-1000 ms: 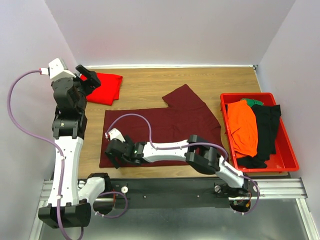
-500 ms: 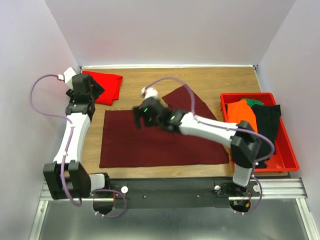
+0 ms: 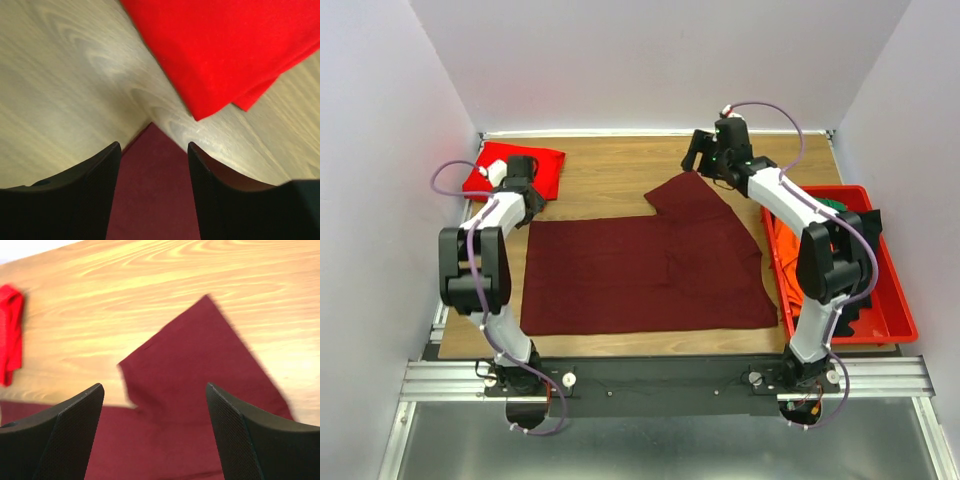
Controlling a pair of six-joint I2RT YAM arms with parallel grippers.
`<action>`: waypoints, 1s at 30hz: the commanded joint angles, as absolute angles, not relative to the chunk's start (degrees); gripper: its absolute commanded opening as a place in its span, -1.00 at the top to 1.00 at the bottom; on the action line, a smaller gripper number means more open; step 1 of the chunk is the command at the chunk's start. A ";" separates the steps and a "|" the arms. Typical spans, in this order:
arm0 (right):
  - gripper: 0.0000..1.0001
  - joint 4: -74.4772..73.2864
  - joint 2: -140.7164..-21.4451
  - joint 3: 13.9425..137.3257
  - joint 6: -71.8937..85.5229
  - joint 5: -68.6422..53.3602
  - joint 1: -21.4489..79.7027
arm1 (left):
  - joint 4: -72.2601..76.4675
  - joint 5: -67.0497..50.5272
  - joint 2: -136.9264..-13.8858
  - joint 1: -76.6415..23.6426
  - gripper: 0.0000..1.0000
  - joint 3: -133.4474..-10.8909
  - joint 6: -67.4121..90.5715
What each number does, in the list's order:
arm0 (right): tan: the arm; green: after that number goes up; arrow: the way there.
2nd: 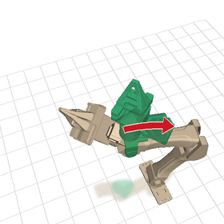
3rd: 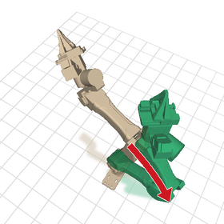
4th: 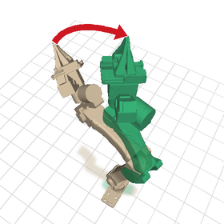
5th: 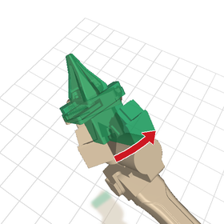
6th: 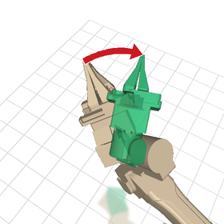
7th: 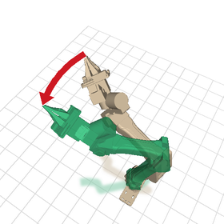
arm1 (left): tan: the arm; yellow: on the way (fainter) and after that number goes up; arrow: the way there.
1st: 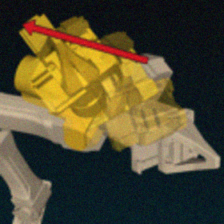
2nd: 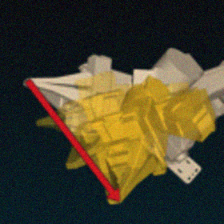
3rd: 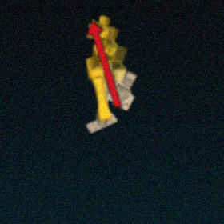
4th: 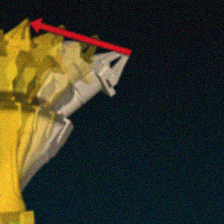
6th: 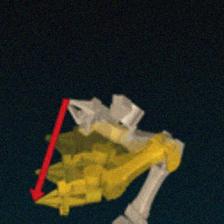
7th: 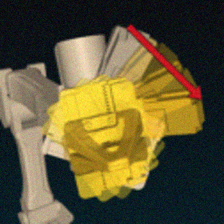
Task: Fold and stack the t-shirts
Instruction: Fold the tshirt
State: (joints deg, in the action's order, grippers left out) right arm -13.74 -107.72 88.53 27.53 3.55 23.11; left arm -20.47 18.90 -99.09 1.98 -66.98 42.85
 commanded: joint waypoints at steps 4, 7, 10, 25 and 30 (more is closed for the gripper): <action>-0.77 -13.18 -112.76 91.93 27.07 -2.81 20.57 | -24.08 24.52 -108.44 0.44 -0.18 -73.91 44.91; -0.77 -13.10 -114.34 92.72 26.81 -2.90 19.78 | -24.17 25.31 -109.94 0.35 -0.14 -74.97 44.65; -0.77 -13.18 -116.19 93.78 26.46 -2.20 19.25 | -24.17 25.49 -111.09 0.26 -0.10 -75.58 44.65; -0.77 -13.18 -127.60 100.28 24.70 -0.26 16.00 | -23.47 25.49 -112.68 0.18 0.18 -75.24 43.07; -0.77 -13.18 -131.65 103.88 22.33 2.28 15.38 | -23.03 25.75 -112.41 0.18 0.57 -74.44 42.28</action>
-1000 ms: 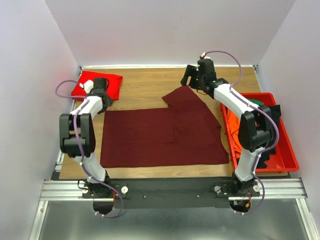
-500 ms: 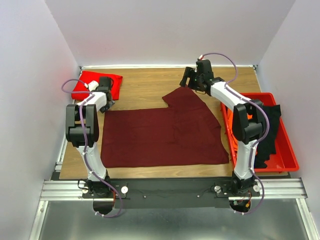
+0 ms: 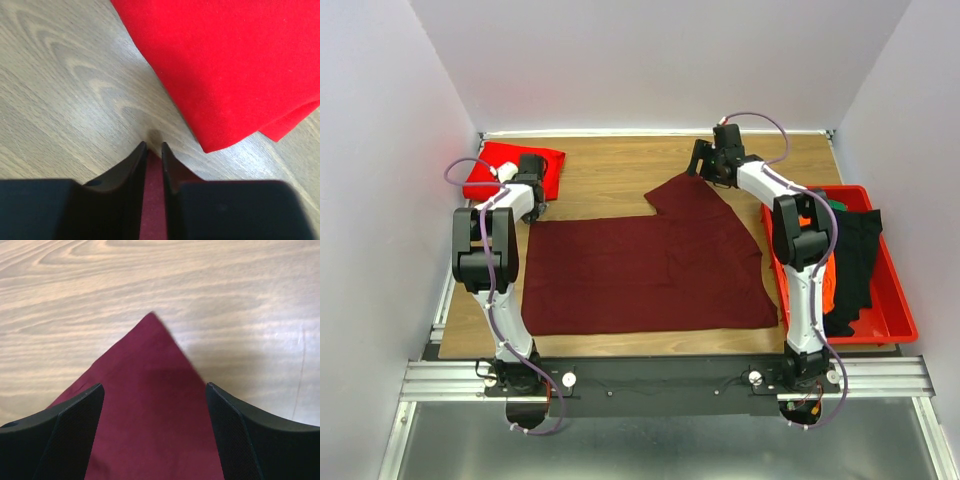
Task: Fold and stack the t-shirts
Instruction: Fold the tshirt
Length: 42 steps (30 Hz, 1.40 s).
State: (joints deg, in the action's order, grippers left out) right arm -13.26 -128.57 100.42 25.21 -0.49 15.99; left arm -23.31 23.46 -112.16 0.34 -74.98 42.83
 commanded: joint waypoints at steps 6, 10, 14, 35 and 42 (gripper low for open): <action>-0.77 -13.18 -136.40 108.45 18.72 5.18 15.47 | -21.80 25.75 -112.06 0.18 1.00 -73.74 41.05; -0.66 -13.36 -137.64 108.46 18.98 4.75 15.56 | -21.27 25.31 -112.15 0.18 1.00 -73.92 40.43; -0.44 -13.36 -137.90 106.18 19.77 4.39 16.08 | -20.92 25.05 -112.32 -1.67 1.00 -74.09 40.25; 0.94 -13.62 -134.48 103.01 21.09 8.26 17.75 | -21.18 25.31 -112.41 -1.76 1.00 -77.43 39.02; 0.99 -13.62 -131.66 102.48 20.48 10.63 17.84 | -21.45 25.58 -113.12 -1.76 1.00 -79.28 38.41</action>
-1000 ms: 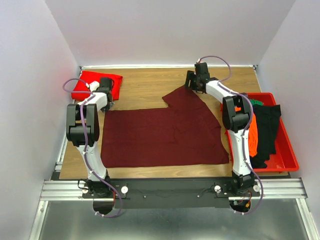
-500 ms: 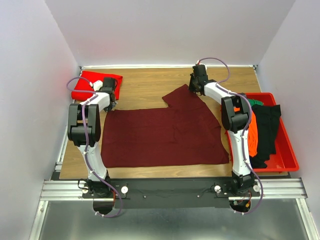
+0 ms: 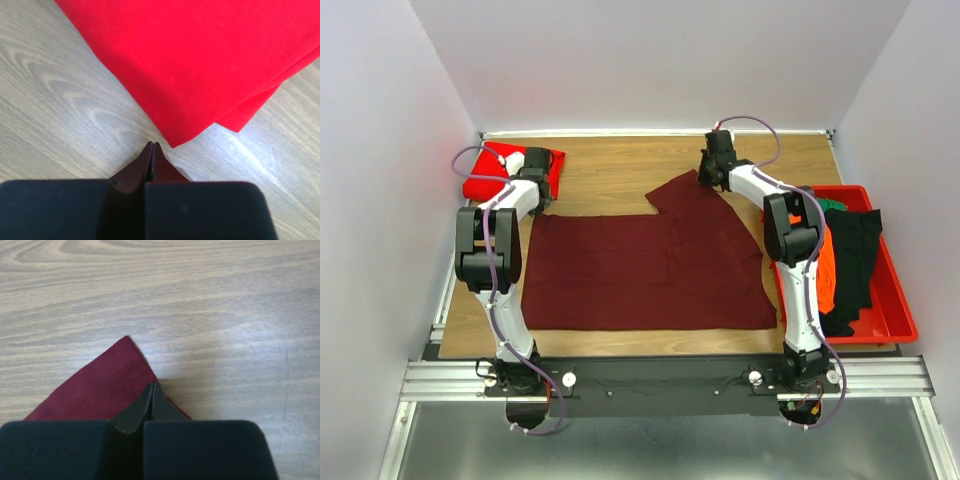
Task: Fold and stack the t-shirts
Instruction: Fold the tshirt
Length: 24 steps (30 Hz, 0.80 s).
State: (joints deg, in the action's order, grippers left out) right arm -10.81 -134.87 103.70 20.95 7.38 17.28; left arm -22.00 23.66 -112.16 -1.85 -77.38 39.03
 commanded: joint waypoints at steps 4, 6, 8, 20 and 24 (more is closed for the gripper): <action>0.99 -13.62 -130.60 103.70 19.52 11.95 17.84 | -21.62 25.84 -113.12 -1.76 1.00 -79.98 38.14; 0.99 -13.62 -130.43 104.59 19.16 12.74 17.75 | -21.71 25.84 -113.29 -1.76 1.00 -80.16 38.06; 0.99 -13.71 -130.43 105.99 18.72 13.09 17.75 | -21.62 25.84 -113.55 -1.76 1.00 -80.77 37.88; 0.99 -13.62 -129.38 109.86 17.40 14.85 16.79 | -22.32 25.67 -117.33 -1.32 1.00 -87.97 36.56; 0.99 -13.71 -128.59 109.78 17.40 15.12 16.35 | -22.24 25.49 -118.04 -0.97 1.00 -89.47 35.95</action>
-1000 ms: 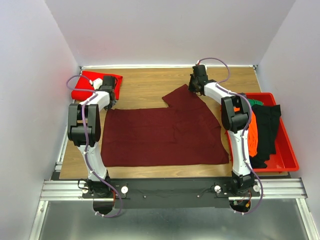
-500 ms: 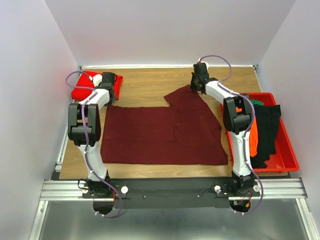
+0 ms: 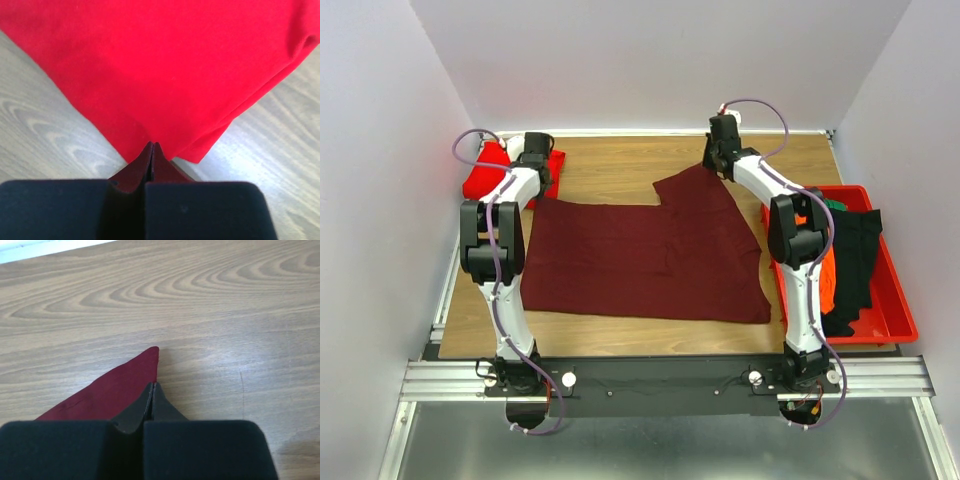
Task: Fold and stack the t-shirts
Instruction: Fold the tshirt
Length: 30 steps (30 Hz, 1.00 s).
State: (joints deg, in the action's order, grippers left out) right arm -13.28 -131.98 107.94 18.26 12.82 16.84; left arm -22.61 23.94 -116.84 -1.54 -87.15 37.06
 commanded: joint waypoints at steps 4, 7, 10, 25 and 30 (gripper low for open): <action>0.99 -13.62 -125.95 107.23 18.28 14.94 16.17 | -20.75 24.61 -117.51 -0.53 1.00 -88.60 35.60; 0.99 -13.62 -122.71 103.98 19.16 14.07 16.17 | -19.43 23.56 -116.11 -0.53 1.00 -86.84 35.16; 0.99 -13.54 -118.66 99.50 20.56 13.19 16.17 | -18.90 22.94 -114.79 -0.44 1.00 -85.52 34.89; 0.99 -11.69 -96.43 73.31 26.89 10.11 16.26 | -16.70 20.92 -106.61 -0.53 1.00 -77.52 36.56; 0.99 -11.69 -88.44 66.29 28.47 9.76 16.26 | -16.26 20.92 -104.77 -0.53 1.00 -74.72 37.61</action>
State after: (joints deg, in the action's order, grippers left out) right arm -12.88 -93.84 70.26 26.15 10.81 16.43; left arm -17.08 21.19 -107.04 -0.82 -77.12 36.25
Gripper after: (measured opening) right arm 0.005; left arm 0.004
